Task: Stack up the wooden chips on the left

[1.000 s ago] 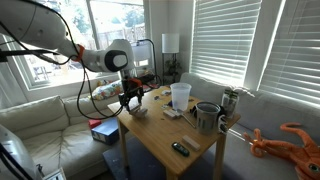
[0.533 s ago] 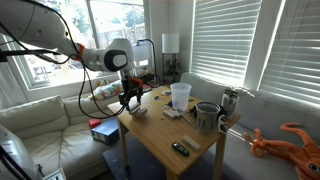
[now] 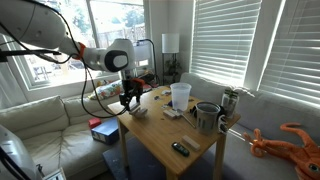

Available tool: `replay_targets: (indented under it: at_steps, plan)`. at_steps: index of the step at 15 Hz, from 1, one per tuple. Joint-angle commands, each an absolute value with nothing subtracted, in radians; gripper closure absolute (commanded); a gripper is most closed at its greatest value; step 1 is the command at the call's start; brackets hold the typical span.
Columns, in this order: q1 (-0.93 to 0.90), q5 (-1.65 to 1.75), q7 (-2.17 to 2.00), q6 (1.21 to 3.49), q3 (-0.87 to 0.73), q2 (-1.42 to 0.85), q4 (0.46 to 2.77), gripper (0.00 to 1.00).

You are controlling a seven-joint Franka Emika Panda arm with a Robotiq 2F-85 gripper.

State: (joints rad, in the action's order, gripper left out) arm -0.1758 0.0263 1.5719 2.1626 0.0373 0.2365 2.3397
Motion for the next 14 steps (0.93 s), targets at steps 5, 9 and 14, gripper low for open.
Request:
replay_targets:
  at_steps: [5,9,14]
  plan:
    - [-0.170,-0.015,1.624,2.117,0.031,0.223,2.315,0.40]
    - [-0.168,-0.020,1.646,2.114,0.025,0.221,2.315,0.40]
    - [-0.165,-0.028,1.699,2.112,0.015,0.220,2.309,0.40]
